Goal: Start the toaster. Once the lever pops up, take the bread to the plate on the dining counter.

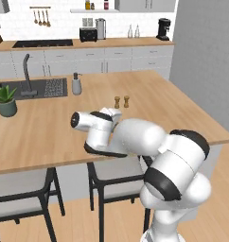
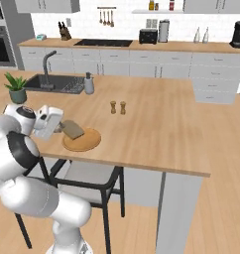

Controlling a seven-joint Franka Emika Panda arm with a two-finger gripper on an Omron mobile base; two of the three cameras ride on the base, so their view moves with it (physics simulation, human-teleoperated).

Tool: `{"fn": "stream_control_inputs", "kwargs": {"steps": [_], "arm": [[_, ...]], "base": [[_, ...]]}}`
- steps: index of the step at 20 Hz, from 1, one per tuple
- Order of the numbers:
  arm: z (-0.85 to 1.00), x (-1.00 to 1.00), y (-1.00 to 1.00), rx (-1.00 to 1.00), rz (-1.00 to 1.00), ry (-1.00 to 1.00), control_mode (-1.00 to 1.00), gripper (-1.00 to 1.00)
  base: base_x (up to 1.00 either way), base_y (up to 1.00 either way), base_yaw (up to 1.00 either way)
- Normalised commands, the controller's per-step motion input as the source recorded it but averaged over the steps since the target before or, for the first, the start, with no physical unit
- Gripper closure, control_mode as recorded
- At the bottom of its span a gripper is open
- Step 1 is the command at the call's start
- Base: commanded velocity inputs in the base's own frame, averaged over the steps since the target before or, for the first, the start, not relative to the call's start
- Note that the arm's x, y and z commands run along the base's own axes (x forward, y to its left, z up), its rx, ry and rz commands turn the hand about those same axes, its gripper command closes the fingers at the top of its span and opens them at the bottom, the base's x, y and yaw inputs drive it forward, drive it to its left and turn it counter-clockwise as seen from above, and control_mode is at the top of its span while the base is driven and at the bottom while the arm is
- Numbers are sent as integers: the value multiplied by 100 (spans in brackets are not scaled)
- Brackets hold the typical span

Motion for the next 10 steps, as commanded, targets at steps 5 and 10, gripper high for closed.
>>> {"fn": "stream_control_inputs", "kwargs": {"steps": [5,10], "arm": [[-30,17,-9,13,22,1,-100,100],[-5,0,-19,19,10,4,-100,100]], "base": [[0,0,0],[0,0,0]]}}
